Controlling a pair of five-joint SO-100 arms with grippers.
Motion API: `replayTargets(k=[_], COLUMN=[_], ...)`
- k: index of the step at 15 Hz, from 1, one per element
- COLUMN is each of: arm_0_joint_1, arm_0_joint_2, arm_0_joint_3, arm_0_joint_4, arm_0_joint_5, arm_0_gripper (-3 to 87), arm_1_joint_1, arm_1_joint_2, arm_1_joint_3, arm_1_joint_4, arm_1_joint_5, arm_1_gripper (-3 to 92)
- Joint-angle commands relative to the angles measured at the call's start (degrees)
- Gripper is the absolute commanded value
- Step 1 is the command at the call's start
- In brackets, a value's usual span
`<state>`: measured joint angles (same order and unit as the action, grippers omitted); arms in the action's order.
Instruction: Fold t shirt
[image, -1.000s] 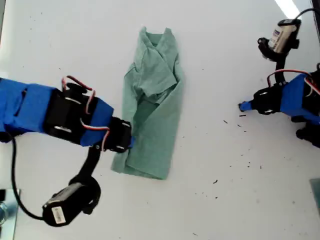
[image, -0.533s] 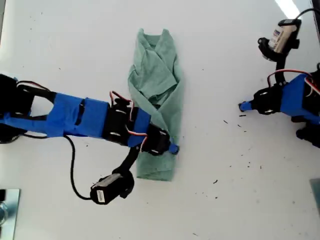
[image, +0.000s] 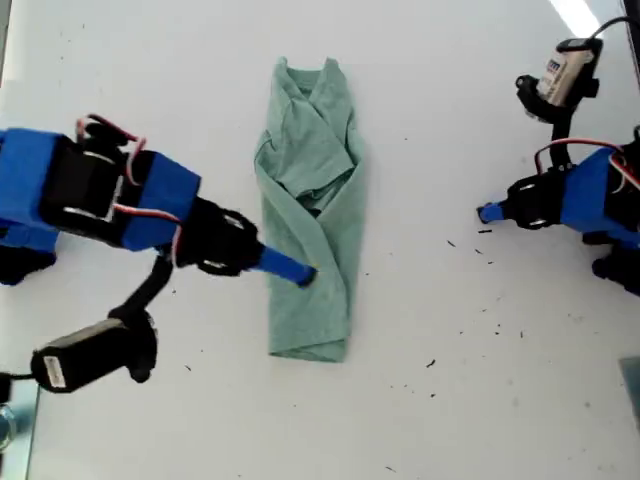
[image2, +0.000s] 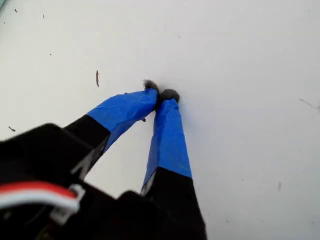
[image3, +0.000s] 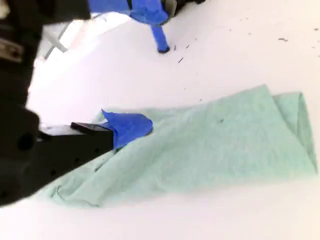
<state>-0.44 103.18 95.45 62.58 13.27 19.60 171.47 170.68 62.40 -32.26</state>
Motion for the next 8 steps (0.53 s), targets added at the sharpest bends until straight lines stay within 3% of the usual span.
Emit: replayTargets(k=[1,4,6,8], arm_0_joint_1=[-3.4,-4.0,-5.1,-5.6], arm_0_joint_2=[26.6,46.2,52.6,46.6], arm_0_joint_3=[36.1,64.2,70.2,61.2], arm_0_joint_4=[-8.3,-16.5,-14.7,-10.3], arm_0_joint_5=[-5.0,-14.3,-16.3,-12.7], arm_0_gripper=[27.0,20.0,11.7,0.5], arm_1_joint_1=[0.0,0.0,0.0,-2.5], arm_1_joint_2=[0.2,0.2,-0.1,-2.9], arm_1_joint_3=[-0.2,-0.2,-0.1,-4.2], arm_1_joint_4=[0.5,0.4,0.4,1.1], arm_1_joint_5=[1.2,1.5,1.8,2.5], arm_1_gripper=[2.5,2.5,2.5,2.5])
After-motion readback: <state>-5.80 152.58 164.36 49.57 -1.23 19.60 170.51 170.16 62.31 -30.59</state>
